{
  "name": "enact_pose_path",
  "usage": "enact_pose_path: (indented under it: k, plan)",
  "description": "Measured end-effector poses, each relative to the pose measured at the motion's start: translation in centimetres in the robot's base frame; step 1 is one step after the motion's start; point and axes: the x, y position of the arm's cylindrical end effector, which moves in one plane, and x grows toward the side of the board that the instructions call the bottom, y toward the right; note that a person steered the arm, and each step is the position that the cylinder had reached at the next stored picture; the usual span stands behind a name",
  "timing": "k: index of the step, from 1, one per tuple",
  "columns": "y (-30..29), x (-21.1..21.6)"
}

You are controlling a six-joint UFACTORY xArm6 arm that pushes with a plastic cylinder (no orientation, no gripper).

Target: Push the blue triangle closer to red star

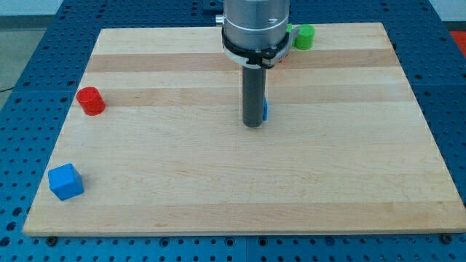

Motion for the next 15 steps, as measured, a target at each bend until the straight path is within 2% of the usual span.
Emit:
enact_pose_path:
  k: [5,7,10,11,12,13,14,15]
  plan:
    - [0.4,-7.0]
    - [2.4,-5.2]
    - [2.9,-10.7]
    - [2.9,-11.3]
    - [2.9,-8.9]
    - [3.5,-4.1]
    - [7.7,-3.7]
    - [9.0,-5.0]
